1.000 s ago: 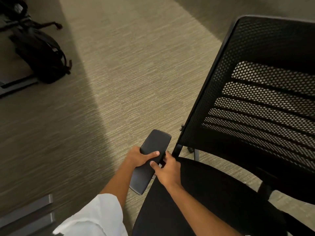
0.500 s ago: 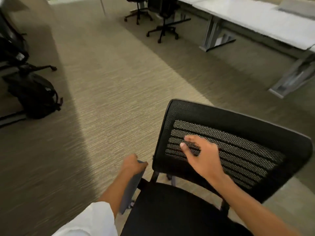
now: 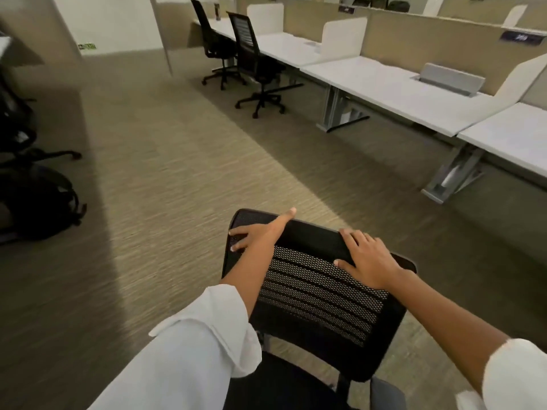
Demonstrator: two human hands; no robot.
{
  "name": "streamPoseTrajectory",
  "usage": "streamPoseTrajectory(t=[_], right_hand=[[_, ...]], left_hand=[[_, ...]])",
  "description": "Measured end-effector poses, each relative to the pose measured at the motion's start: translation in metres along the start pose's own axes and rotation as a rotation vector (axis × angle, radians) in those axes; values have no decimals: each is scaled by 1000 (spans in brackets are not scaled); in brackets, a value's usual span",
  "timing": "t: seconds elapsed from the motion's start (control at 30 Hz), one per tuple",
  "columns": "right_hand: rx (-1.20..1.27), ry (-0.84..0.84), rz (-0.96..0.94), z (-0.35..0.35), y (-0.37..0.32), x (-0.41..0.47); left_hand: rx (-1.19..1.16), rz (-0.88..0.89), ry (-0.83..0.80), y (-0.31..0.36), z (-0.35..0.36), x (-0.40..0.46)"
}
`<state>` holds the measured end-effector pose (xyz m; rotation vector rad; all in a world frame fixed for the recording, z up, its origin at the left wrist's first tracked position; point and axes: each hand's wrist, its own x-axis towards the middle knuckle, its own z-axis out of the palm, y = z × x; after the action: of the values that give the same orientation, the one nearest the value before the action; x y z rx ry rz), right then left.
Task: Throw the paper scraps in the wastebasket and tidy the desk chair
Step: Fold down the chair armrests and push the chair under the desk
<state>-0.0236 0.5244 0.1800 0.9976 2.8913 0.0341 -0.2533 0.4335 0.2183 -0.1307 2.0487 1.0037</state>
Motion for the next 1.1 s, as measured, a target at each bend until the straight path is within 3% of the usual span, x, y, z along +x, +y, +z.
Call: streamPoseTrajectory(t=[0.13, 0.4, 0.8, 1.1], right_hand=[[46, 10, -123, 5, 11, 4], [98, -69, -289, -1, 30, 8], [208, -206, -519, -20, 27, 1], [4, -376, -793, -60, -1, -6]], left_hand=[[-102, -63, 58, -5, 45, -1], [-132, -97, 320, -8, 93, 0], [-134, -35, 338, -35, 70, -14], [-71, 41, 332, -83, 42, -26]])
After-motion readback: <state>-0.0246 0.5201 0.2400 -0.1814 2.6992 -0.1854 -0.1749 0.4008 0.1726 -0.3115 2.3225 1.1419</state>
